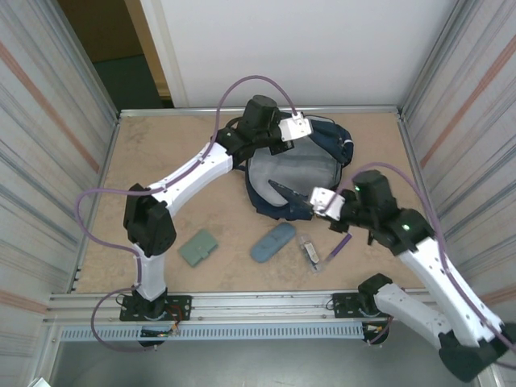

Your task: Pack the student bag

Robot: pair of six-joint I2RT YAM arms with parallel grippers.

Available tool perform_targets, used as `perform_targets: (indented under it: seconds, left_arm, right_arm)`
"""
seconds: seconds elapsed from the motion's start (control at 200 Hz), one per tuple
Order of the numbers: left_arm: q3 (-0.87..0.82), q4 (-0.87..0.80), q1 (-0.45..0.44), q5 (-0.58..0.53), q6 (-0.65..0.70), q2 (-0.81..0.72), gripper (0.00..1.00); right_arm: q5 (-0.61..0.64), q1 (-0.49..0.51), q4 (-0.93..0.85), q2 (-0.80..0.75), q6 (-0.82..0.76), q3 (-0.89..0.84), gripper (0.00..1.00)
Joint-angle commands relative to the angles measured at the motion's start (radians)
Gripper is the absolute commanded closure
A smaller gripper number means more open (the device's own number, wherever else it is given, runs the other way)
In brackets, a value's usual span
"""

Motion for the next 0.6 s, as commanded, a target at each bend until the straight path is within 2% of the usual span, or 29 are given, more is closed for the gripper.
perform_targets:
  seconds: [0.0,0.12,0.251,0.351,0.501,0.596]
  left_arm:
    - [0.018,0.035,-0.006,0.025,-0.009,-0.113,1.00]
    - [0.018,0.026,-0.006,0.044,-0.041,-0.136,1.00]
    - [0.012,0.033,-0.006,0.082,-0.078,-0.146,1.00]
    - [0.012,0.031,-0.005,0.118,-0.089,-0.148,1.00]
    - [0.007,0.038,-0.006,0.163,-0.120,-0.153,1.00]
    - [-0.006,0.047,-0.007,0.189,-0.138,-0.160,1.00]
  right_arm:
    - [0.211,0.001,0.332,0.103,-0.191,0.035,1.00]
    - [0.282,-0.026,0.396,0.244,-0.306,0.058,1.00]
    - [0.356,-0.055,0.609,0.369,-0.463,-0.011,1.00]
    - [0.412,-0.070,0.771,0.465,-0.525,-0.008,1.00]
    - [0.469,-0.075,0.873,0.627,-0.624,0.037,1.00]
    - [0.468,-0.074,0.902,0.735,-0.606,0.073,0.96]
